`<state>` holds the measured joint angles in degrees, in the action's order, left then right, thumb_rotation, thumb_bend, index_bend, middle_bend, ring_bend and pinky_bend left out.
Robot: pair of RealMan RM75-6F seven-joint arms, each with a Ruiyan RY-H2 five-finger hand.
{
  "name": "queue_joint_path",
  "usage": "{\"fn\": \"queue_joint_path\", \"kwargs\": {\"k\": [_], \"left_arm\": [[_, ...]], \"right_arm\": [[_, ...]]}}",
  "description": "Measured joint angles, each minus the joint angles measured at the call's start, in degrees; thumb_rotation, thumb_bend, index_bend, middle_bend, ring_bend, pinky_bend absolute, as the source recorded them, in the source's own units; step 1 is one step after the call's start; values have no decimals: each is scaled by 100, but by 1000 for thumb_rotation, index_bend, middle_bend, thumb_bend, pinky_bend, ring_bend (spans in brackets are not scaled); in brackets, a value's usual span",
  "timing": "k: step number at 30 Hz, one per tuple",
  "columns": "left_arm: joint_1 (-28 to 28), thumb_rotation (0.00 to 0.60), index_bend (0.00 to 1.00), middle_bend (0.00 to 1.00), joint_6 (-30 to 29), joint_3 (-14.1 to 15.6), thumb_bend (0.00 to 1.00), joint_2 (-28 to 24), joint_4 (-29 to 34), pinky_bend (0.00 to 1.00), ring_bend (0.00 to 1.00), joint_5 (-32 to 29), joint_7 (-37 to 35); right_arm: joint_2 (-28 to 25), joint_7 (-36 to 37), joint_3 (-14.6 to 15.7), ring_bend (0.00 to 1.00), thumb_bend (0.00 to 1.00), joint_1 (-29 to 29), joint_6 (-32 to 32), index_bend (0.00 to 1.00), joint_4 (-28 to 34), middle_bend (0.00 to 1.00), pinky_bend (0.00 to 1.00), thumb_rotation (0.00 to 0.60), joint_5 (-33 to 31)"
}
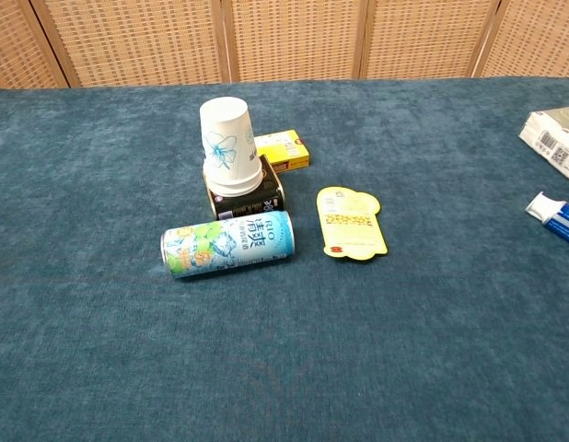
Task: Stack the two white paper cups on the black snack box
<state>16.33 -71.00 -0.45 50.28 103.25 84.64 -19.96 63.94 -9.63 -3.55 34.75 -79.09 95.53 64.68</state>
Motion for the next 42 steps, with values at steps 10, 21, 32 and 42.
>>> {"fn": "queue_joint_path", "kwargs": {"k": [10,21,32,42], "left_arm": [[-415,600,0,0,-789,-27,477,115,111,32,0,87,846],[-834,600,0,0,-1306,87,477,196,238,30,0,303,1277],[-966,600,0,0,-1312,167,477,161,244,30,0,401,1173],[-998,600,0,0,-1284,162,476,207,136,31,0,422,1083]], "right_arm": [[-34,520,122,0,314,-935,-539,30,-287,201,403,600,446],[-74,625,58,0,305,-1525,-817,30,-275,201,393,600,748],[-91,627,-23,0,303,-1766,-634,10,-228,199,392,600,894],[-7,569,-147,0,303,-1871,-461,4,-235,185,392,600,973]]}}
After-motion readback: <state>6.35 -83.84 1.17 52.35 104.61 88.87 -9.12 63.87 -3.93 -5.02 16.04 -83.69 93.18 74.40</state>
